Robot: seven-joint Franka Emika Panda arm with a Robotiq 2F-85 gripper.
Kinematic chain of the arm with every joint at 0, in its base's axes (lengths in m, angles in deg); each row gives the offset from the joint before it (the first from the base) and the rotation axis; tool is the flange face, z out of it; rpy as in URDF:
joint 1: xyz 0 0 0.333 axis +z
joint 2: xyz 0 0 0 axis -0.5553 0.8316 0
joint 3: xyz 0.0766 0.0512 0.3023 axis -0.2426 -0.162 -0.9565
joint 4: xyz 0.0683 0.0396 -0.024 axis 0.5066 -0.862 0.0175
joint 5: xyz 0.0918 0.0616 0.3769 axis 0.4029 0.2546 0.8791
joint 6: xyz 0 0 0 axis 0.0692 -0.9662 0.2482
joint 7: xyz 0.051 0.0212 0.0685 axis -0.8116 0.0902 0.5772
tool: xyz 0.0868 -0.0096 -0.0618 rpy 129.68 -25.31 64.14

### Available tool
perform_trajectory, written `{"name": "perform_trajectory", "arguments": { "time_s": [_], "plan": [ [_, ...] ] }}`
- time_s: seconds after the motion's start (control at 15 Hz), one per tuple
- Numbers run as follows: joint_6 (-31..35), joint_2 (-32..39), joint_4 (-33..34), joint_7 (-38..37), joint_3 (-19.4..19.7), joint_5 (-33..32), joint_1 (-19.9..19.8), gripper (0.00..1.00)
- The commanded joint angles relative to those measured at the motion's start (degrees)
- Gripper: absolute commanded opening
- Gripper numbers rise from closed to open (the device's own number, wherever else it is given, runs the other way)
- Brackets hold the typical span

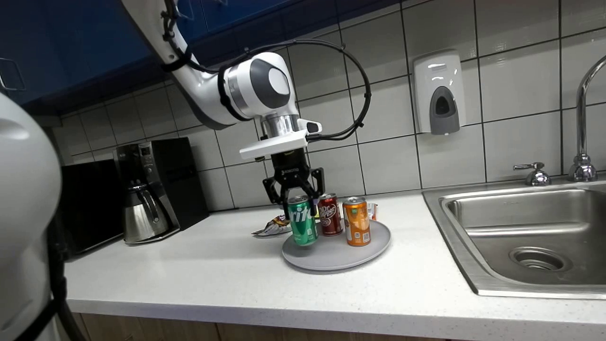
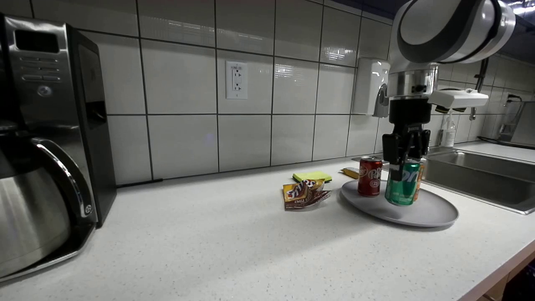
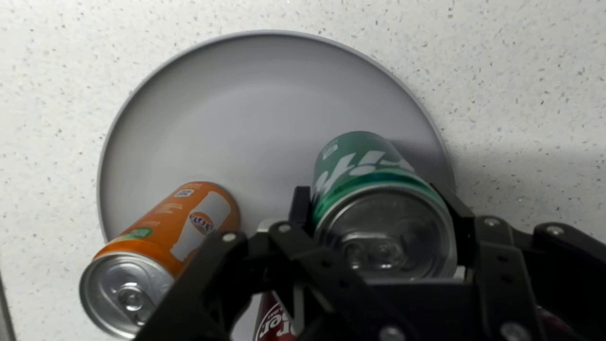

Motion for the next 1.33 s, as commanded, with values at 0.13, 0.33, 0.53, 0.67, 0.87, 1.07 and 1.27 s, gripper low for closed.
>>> {"name": "perform_trajectory", "arguments": {
  "time_s": [0.13, 0.33, 0.53, 0.67, 0.87, 1.07, 1.27],
  "plan": [
    [-4.2, 3.7, 5.0, 1.7, -0.5, -0.2, -1.0, 0.38],
    [-4.8, 5.0, 6.2, 1.6, -0.5, -0.1, -1.1, 0.38],
    [-5.2, 6.0, 7.1, 1.5, -0.5, -0.1, -1.2, 0.38],
    [-5.6, 6.6, 7.7, 1.4, -0.5, -0.2, -1.2, 0.38],
    [-6.2, 7.2, 8.3, 1.4, -0.6, 0.0, -1.2, 0.65],
    [-6.3, 7.3, 8.7, 1.2, -0.6, 0.0, -1.2, 0.96],
    [-6.4, 6.8, 9.0, 0.8, -0.7, -0.3, -1.1, 1.0]
  ]
}}
